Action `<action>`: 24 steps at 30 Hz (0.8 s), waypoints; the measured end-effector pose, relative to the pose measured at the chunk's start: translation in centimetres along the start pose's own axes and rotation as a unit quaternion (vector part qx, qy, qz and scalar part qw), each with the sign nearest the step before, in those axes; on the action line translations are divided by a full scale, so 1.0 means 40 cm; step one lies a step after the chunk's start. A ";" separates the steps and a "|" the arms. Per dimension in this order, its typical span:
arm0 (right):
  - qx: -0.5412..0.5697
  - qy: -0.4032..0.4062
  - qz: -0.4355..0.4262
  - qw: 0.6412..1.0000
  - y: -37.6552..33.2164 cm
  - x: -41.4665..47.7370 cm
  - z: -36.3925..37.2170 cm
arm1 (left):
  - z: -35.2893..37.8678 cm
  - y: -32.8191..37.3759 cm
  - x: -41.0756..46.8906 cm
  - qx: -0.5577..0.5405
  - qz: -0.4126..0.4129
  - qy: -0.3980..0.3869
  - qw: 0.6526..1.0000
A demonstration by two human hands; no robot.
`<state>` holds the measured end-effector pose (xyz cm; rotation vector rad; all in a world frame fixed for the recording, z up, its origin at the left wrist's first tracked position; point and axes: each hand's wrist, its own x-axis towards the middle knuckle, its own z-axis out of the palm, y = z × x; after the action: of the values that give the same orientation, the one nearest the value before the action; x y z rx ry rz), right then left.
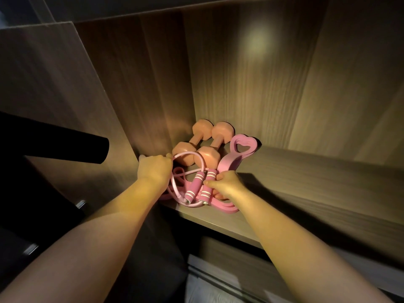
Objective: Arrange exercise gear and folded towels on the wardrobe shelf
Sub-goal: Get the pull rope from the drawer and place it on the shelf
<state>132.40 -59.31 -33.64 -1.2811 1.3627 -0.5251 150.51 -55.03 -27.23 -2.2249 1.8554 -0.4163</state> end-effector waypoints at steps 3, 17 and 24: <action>-0.014 0.025 -0.008 1.000 0.003 -0.003 0.012 | -0.007 -0.002 0.000 0.065 -0.003 -0.010 0.998; -0.023 0.046 -0.016 0.999 0.001 -0.035 0.008 | -0.025 0.027 -0.054 -0.208 0.026 0.102 0.973; -0.012 0.033 0.000 0.999 -0.006 -0.043 0.013 | 0.047 0.102 -0.058 -0.004 0.058 -0.022 0.998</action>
<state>132.55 -57.67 -32.86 -1.2927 1.4270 -0.5577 147.04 -53.53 -30.57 -2.1006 1.9539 -0.3379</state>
